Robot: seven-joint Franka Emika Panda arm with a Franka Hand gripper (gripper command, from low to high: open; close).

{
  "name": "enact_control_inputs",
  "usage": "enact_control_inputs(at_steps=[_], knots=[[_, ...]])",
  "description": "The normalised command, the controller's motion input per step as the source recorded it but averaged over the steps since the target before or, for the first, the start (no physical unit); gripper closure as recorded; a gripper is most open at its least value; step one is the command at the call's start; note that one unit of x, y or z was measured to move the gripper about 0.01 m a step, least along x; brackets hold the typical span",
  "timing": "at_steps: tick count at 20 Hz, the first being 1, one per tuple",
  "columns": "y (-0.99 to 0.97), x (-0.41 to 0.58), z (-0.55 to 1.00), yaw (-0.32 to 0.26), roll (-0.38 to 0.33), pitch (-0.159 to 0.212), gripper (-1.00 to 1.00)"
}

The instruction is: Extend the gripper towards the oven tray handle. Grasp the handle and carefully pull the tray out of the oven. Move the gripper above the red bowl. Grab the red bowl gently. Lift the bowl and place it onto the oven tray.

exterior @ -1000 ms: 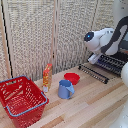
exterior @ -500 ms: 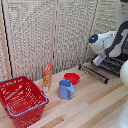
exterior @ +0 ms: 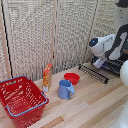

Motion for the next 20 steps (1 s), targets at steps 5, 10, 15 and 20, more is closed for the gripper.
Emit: enact_control_inputs(at_steps=[5, 10, 15, 20], knots=[[-0.27, 0.000, 0.01, 0.000, 0.091, 0.002, 1.00], [-0.05, 0.000, 0.00, -0.012, 0.021, 0.004, 1.00], [0.00, 0.000, 0.00, 0.007, 0.025, 0.000, 1.00], [-0.14, -0.032, 0.00, 0.047, 0.120, 0.004, 1.00]])
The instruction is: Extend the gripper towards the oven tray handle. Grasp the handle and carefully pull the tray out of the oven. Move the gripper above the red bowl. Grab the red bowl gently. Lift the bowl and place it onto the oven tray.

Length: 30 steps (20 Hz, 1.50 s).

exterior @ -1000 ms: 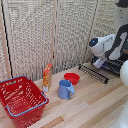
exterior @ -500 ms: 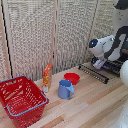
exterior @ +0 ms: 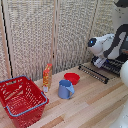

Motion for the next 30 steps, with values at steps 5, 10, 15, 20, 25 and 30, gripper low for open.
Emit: enact_control_inputs(at_steps=[5, 10, 15, 20, 25, 30], knots=[[-0.33, -0.165, 0.02, 0.109, 0.161, 0.004, 1.00], [0.25, 0.026, 0.01, 0.064, 0.154, -0.002, 1.00], [0.89, 0.053, -0.01, -0.032, 0.035, -0.020, 1.00], [0.91, 0.003, 0.00, -0.060, 0.003, -0.021, 1.00], [0.70, 0.005, 0.02, -0.084, 0.040, -0.002, 1.00], [0.04, 0.034, -0.01, 0.060, 0.011, 0.000, -1.00]])
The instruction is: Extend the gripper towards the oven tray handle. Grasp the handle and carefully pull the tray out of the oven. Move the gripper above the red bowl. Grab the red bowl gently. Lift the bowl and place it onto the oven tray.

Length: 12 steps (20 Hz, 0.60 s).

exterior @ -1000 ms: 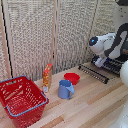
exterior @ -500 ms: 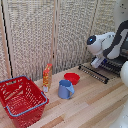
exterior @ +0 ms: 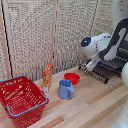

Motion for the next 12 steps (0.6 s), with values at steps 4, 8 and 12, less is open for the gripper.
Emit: enact_control_inputs(at_steps=[4, 8, 12], knots=[[0.03, 0.039, -0.02, 0.076, 0.000, 0.005, -1.00], [0.11, 0.111, 0.01, 0.156, -0.007, 0.012, -1.00], [0.08, 0.161, 0.38, 0.035, 0.043, -0.015, -1.00]])
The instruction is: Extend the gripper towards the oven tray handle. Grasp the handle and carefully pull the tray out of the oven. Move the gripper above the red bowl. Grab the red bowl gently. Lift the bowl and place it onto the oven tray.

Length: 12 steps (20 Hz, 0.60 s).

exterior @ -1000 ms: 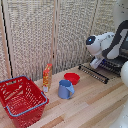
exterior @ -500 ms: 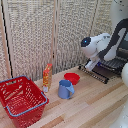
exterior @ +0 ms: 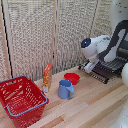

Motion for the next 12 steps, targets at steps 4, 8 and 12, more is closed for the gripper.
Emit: enact_control_inputs(at_steps=[4, 8, 12], knots=[[0.18, 0.209, 0.61, -0.037, 0.048, -0.030, -1.00], [0.17, 0.240, 0.54, -0.107, 0.094, -0.009, -1.00], [0.19, 0.142, 0.47, -0.238, 0.117, 0.000, -1.00]])
